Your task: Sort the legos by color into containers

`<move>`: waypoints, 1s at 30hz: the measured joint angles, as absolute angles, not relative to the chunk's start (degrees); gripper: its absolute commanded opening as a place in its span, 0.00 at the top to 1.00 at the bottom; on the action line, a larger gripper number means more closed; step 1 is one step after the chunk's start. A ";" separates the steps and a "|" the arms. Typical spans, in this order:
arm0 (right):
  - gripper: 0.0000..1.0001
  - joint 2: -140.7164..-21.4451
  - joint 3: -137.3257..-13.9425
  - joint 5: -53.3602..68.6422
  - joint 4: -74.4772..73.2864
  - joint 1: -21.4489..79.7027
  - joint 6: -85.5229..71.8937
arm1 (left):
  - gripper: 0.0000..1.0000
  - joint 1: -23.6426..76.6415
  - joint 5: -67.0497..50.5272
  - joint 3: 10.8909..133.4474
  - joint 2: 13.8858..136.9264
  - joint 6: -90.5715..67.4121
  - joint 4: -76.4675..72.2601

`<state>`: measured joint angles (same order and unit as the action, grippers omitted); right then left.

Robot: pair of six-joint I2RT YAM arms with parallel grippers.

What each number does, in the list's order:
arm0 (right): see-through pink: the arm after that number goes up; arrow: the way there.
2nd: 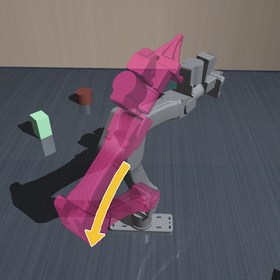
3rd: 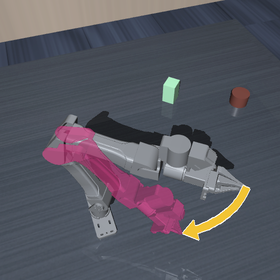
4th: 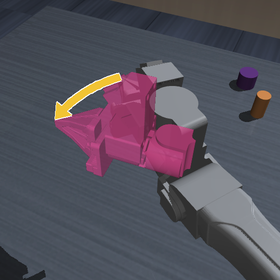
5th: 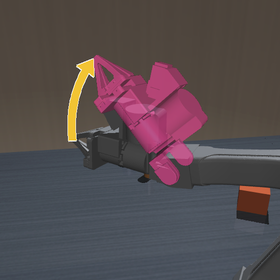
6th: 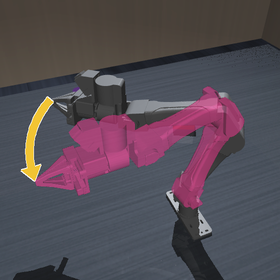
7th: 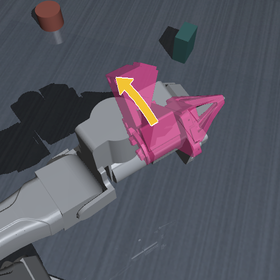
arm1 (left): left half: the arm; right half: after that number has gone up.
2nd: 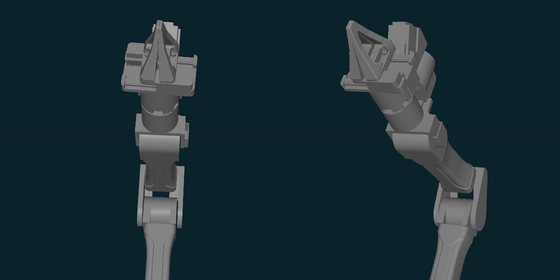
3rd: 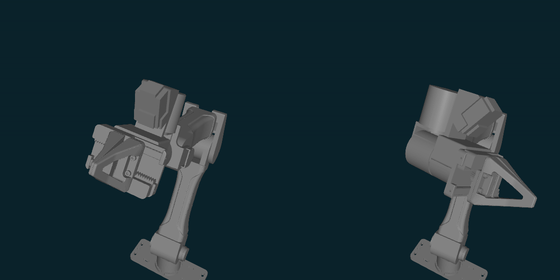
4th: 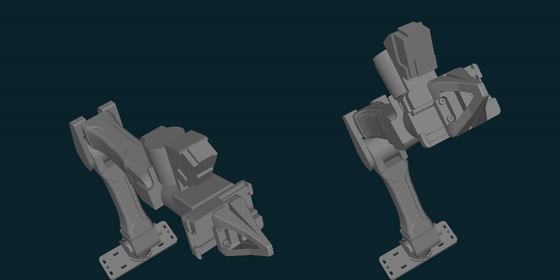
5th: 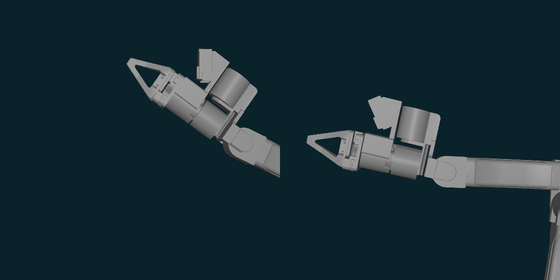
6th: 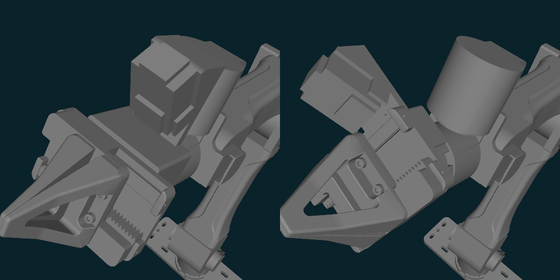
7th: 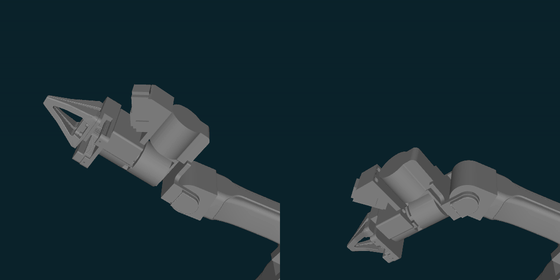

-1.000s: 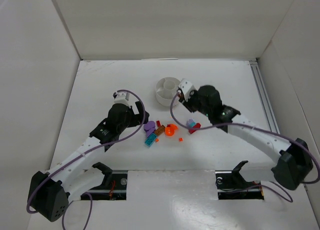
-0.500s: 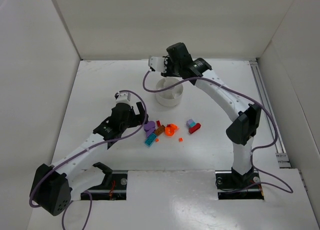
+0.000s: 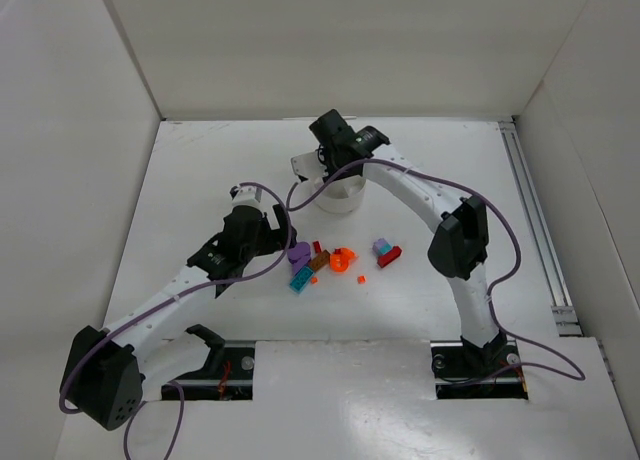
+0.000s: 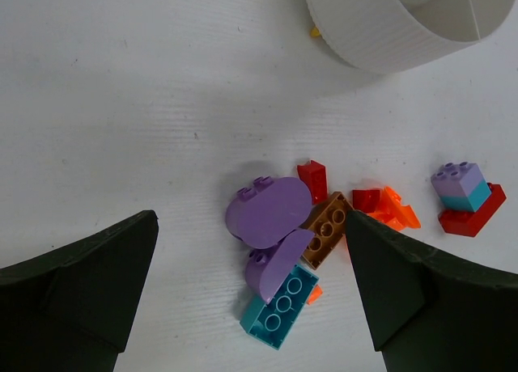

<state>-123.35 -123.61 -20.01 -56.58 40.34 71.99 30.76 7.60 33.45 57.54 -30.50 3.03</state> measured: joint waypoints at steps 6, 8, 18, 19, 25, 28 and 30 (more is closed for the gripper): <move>0.67 -125.60 -124.75 -21.02 -57.23 41.04 72.73 | 0.00 30.76 7.60 33.45 57.60 -30.55 3.03; 0.66 -126.39 -125.32 -21.30 -57.36 41.06 72.86 | 0.00 30.76 7.60 33.45 57.76 -30.57 3.05; 0.47 -128.70 -125.97 -22.17 -57.67 41.28 73.17 | 0.00 30.76 7.60 33.45 58.06 -30.57 3.14; 0.44 -128.73 -126.06 -22.24 -57.71 41.32 73.19 | 0.00 30.76 7.62 33.45 58.06 -30.57 3.20; 0.31 -128.73 -127.13 -22.13 -57.80 41.58 73.23 | 0.00 30.76 7.60 33.45 58.06 -30.55 3.20; 0.31 -128.73 -127.13 -21.89 -57.69 41.67 73.03 | 0.00 30.76 7.60 33.45 58.06 -30.55 3.29; 0.31 -128.70 -127.13 -21.45 -57.39 41.67 72.58 | 0.00 30.76 7.60 33.45 58.06 -30.57 3.27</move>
